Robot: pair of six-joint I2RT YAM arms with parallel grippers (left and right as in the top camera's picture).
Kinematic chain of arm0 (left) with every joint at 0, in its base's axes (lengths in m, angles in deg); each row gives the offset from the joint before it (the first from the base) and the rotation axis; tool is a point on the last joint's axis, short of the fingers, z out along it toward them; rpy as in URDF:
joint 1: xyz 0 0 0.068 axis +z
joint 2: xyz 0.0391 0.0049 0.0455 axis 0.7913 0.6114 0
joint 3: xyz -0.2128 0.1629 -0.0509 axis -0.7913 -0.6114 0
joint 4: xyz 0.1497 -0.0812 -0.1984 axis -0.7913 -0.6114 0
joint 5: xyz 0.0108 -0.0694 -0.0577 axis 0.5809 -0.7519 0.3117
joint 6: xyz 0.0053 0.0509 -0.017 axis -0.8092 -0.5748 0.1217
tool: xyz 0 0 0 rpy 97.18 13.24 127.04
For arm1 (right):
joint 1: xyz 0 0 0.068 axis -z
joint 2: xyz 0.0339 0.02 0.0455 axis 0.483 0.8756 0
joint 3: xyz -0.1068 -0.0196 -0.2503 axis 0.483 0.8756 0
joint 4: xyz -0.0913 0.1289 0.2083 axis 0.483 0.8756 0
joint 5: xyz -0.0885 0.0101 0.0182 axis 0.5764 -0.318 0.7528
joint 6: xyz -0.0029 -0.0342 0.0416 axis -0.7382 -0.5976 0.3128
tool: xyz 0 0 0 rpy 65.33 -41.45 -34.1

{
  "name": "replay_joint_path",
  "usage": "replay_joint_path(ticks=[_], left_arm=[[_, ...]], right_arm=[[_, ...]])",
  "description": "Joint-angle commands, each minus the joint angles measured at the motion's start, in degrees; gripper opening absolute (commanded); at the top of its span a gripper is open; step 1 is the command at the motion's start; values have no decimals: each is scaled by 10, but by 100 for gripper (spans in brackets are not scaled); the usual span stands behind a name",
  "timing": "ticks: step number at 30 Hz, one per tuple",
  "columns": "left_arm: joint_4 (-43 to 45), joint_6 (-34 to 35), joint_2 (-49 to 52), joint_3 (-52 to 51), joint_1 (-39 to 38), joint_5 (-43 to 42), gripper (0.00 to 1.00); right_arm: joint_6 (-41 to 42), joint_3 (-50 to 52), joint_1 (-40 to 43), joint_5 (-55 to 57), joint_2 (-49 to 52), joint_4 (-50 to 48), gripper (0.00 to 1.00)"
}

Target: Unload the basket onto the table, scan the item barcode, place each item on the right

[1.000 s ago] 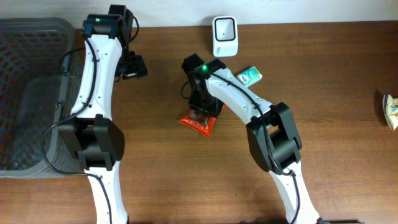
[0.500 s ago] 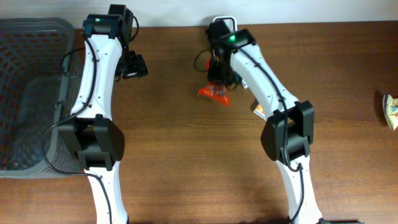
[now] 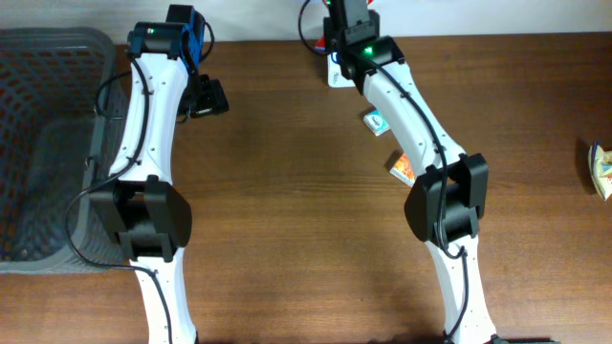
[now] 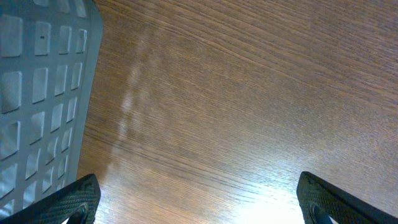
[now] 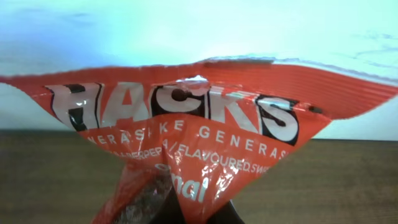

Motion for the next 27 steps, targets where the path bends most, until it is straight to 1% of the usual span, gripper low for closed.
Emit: replay_joint_path(ticks=[1,5,8,10,11,13,14,16,17,18,19,21,23,25,27], left_arm=[[5,8,0,-4,2,-6,99],[7,8,0,-4,2,-6,99],[6,8,0,-4,2,-6,99],[6,8,0,-4,2,-6,99],[6,8,0,-4,2,-6,99],[6,8,0,-4,2,-15,99],[5,8,0,-4,2,-43,99],[3,8,0,-4,2,-90,99],[3,8,0,-4,2,-100,99],[3,8,0,-4,2,-101,99],[3,8,0,-4,2,-104,99],[-24,7,0,-4,2,-158,99],[-22,-3,0,-4,-1,-212,99],[-22,-22,0,-4,-10,-216,99],[-20,-27,0,-4,-28,-216,99]], right_arm=[[-4,4,16,18,23,-33,4],[-4,3,23,32,23,-44,4],[-4,1,23,108,0,-33,4],[-3,-1,25,129,-33,-3,4],[0,-1,31,138,-57,29,4],[69,-1,67,151,-110,123,4],[117,-1,93,151,-133,175,4],[228,-1,172,147,-173,302,4],[268,-1,214,139,-182,360,4],[302,-1,271,119,-184,431,4],[319,1,299,110,-182,462,4],[364,16,379,98,-174,525,4],[364,58,461,94,-170,532,4],[364,94,507,81,-170,515,4],[363,141,555,57,-170,476,4]])
